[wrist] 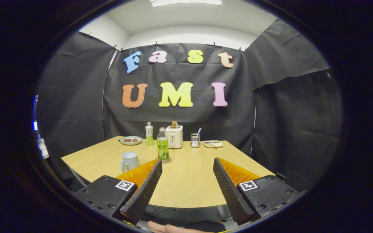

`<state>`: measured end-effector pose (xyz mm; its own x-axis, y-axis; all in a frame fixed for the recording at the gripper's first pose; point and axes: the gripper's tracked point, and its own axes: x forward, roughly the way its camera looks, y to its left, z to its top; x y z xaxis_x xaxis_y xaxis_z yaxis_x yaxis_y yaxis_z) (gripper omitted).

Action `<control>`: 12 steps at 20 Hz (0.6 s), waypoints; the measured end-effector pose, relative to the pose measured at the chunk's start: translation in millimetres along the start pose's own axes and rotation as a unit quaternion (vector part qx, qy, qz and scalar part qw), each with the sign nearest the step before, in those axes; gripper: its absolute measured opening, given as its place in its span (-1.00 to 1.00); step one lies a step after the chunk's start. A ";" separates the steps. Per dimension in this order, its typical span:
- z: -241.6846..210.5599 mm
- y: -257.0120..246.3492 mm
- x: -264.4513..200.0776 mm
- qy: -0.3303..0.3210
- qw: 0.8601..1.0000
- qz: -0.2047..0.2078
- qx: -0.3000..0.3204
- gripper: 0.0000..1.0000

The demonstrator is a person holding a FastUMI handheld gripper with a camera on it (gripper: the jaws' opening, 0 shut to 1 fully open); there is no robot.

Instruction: Take the bottle from table, then pour the juice into the cup, finally place the bottle on the coaster

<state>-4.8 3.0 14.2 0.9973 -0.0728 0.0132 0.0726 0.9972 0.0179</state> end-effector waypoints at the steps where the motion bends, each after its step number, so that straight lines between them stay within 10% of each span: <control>1: -0.6 1.0 -0.3 0.002 1.000 -0.001 -0.001 1.00; 12: -3.1 4.4 -2.0 0.012 1.000 -0.007 -0.009 1.00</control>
<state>-6.4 7.5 11.2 0.9963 -0.0858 -0.0099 0.0858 0.9963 -0.0002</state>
